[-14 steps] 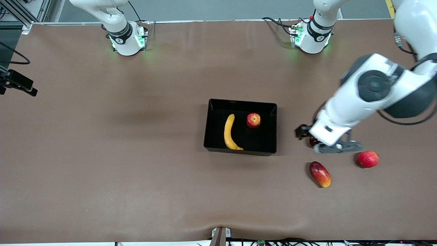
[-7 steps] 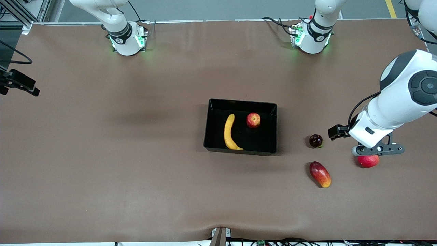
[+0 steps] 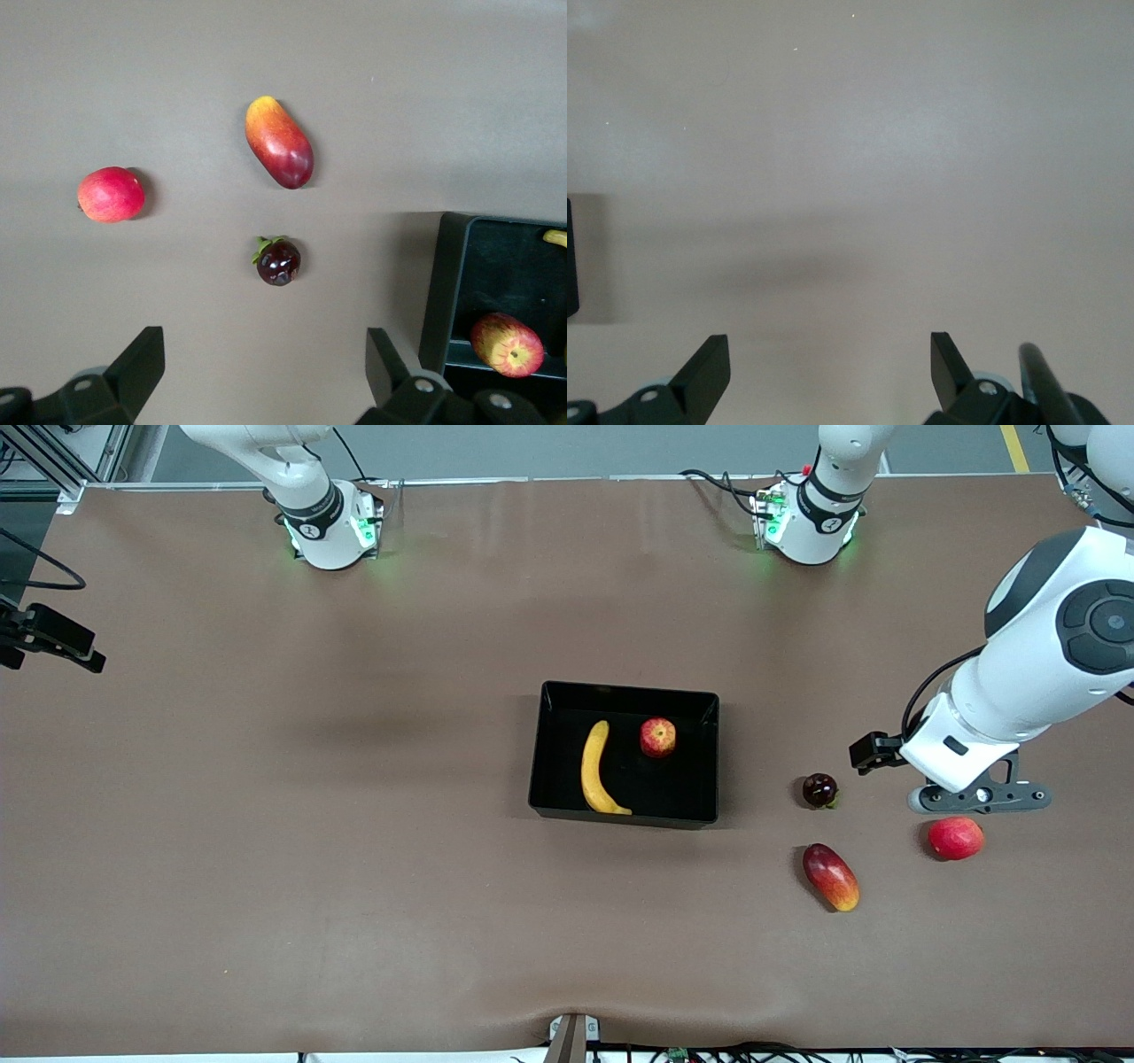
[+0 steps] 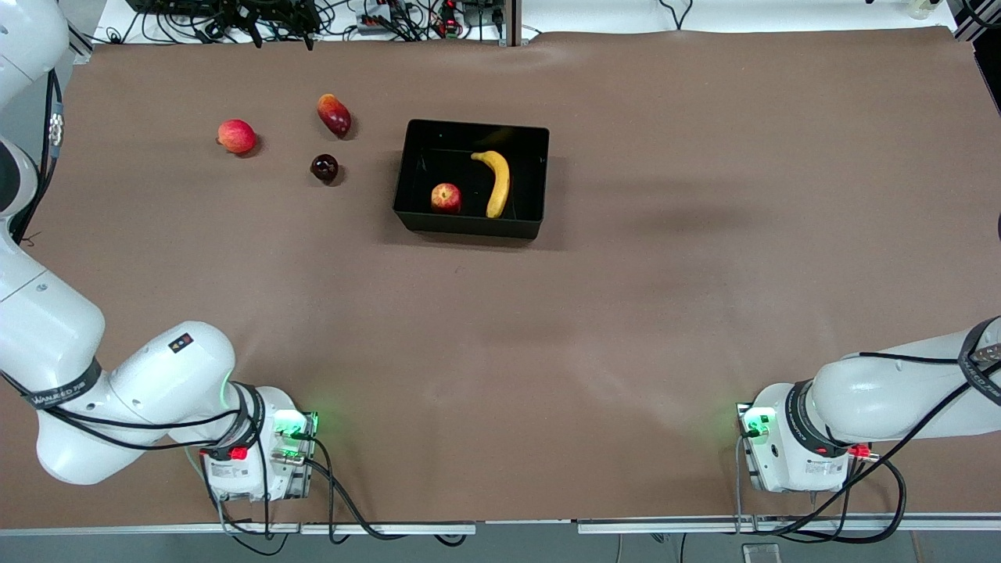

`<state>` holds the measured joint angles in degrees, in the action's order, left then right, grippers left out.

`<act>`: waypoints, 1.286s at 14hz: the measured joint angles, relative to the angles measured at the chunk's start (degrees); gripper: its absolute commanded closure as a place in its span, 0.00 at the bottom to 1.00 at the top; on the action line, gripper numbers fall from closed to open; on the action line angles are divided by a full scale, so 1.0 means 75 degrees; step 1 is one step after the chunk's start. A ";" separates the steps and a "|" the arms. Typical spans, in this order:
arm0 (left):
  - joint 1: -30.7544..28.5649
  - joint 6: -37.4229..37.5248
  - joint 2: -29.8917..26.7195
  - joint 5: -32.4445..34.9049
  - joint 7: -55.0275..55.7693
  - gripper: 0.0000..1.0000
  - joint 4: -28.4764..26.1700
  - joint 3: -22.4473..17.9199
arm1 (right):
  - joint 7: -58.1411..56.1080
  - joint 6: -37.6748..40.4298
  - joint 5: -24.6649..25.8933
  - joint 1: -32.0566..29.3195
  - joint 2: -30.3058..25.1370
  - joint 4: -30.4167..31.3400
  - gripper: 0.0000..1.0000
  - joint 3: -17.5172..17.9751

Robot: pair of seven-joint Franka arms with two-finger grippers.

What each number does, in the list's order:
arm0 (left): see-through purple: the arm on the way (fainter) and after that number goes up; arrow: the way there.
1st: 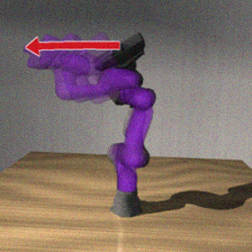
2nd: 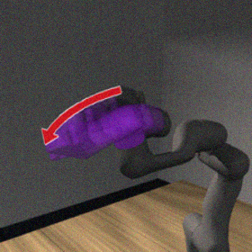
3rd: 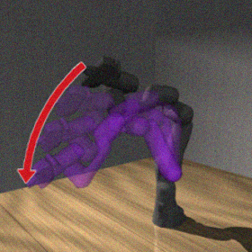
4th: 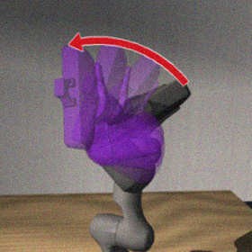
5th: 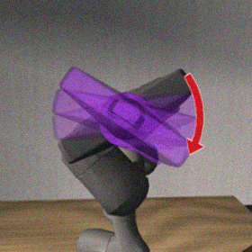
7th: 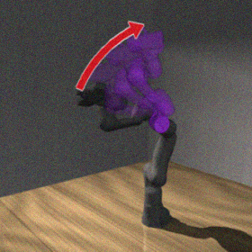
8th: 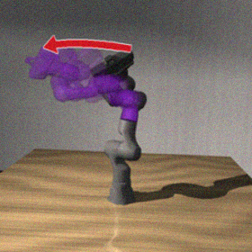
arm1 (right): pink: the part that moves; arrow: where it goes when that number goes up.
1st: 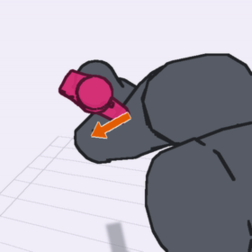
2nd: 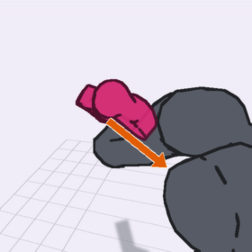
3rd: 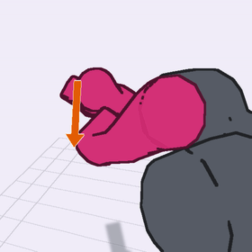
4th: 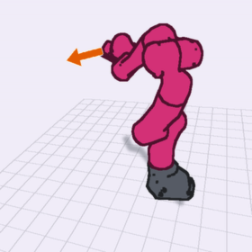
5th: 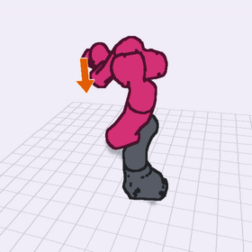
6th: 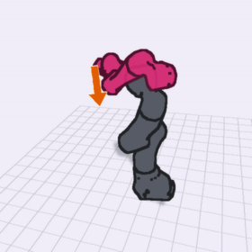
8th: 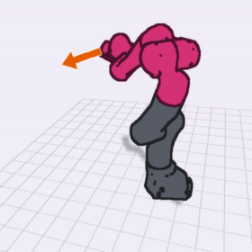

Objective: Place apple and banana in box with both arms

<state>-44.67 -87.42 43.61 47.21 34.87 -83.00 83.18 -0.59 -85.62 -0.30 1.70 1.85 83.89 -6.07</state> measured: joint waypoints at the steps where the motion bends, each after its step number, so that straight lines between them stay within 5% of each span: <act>1: 0.0037 0.0000 0.0000 0.0002 -0.0001 0.00 0.0008 0.0006 | 0.0000 0.0000 0.0000 -0.0013 0.0000 0.0000 0.00 -0.0018; 4: 0.0461 0.0000 -0.0008 0.0032 0.0000 0.00 0.0206 -0.0140 | 0.0000 0.0001 0.0000 -0.0125 0.0000 0.0000 0.00 -0.0036; 11: 0.2455 0.0053 -0.0213 0.0092 -0.0071 0.00 0.1048 -0.1815 | 0.0000 0.0004 0.0000 -0.0161 0.0000 0.0000 0.00 -0.0037; 16: 0.3659 0.0020 -0.0394 -0.0013 -0.0267 0.00 0.1410 -0.3379 | 0.0000 0.0008 0.0000 -0.0161 0.0000 0.0000 0.00 -0.0036; 18: 0.4193 -0.0303 -0.0734 -0.0815 -0.0464 0.00 0.1472 -0.4405 | 0.0000 0.0008 0.0000 -0.0161 0.0000 0.0000 0.00 -0.0036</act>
<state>-13.23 -89.69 38.11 41.10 31.38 -71.96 50.14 -0.59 -85.56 -0.30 0.49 1.85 83.89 -6.34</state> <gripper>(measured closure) 0.000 0.000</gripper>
